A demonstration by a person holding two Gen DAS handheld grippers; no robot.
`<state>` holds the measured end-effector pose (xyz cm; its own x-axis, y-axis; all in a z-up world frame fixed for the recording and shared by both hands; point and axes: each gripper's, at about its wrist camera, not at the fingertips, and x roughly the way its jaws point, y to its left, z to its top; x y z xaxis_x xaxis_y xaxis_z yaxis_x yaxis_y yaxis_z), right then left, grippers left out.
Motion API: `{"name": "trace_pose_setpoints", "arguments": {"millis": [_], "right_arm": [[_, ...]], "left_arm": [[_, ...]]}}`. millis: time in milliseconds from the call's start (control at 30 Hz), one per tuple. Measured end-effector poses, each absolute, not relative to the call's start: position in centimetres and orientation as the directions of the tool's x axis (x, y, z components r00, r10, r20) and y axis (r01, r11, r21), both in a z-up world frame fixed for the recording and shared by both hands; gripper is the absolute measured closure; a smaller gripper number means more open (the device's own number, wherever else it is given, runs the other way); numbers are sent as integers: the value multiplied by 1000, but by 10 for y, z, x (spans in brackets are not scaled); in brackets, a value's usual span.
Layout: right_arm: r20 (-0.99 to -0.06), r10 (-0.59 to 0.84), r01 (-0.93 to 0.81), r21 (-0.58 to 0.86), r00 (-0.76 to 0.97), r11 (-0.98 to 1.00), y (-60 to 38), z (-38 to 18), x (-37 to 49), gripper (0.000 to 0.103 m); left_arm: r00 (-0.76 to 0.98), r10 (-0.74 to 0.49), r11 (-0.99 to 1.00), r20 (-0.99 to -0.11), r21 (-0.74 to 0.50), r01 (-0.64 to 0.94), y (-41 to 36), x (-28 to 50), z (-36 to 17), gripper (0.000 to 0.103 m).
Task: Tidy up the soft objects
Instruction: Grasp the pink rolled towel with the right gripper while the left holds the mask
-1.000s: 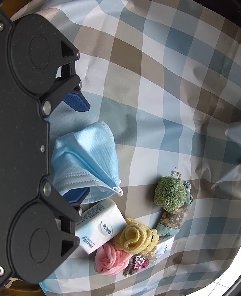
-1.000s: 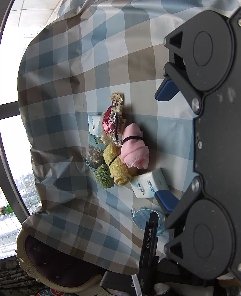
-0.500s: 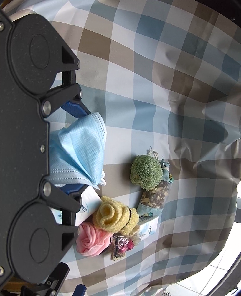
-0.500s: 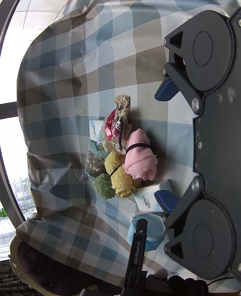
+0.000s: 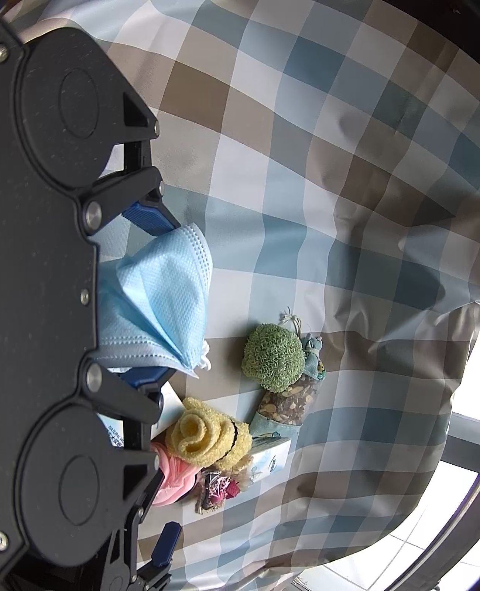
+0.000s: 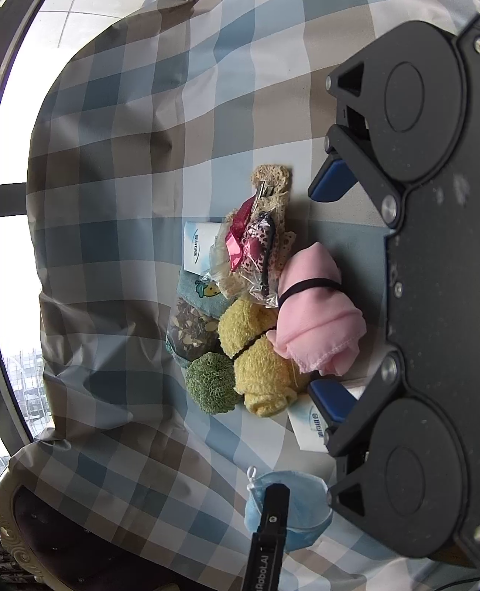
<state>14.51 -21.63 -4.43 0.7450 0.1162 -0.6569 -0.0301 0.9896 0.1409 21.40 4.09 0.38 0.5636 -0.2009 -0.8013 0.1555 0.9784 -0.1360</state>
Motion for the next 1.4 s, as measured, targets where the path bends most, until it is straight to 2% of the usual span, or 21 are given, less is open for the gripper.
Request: {"name": "trace_pose_setpoints", "arguments": {"millis": [467, 667, 800, 1067, 1400], "right_arm": [[-702, 136, -24, 167, 699, 986, -209, -62, 176, 2], [-696, 142, -45, 157, 704, 987, -204, -58, 173, 17], [-692, 148, -49, 160, 707, 986, -202, -58, 172, 20], [-688, 144, -42, 163, 711, 986, -204, -58, 165, 40], [-695, 53, 86, 163, 717, 983, -234, -52, 132, 43]], "left_arm": [[569, -257, 966, -781, -188, 178, 44, 193, 18, 37], [581, -267, 964, -769, -206, 170, 51, 179, 26, 37], [587, -266, 964, -765, -210, 163, 53, 170, 29, 37], [580, -271, 963, -768, -218, 161, 49, 154, 27, 37], [573, -286, 958, -768, -225, 176, 39, 128, 30, 37]]}}
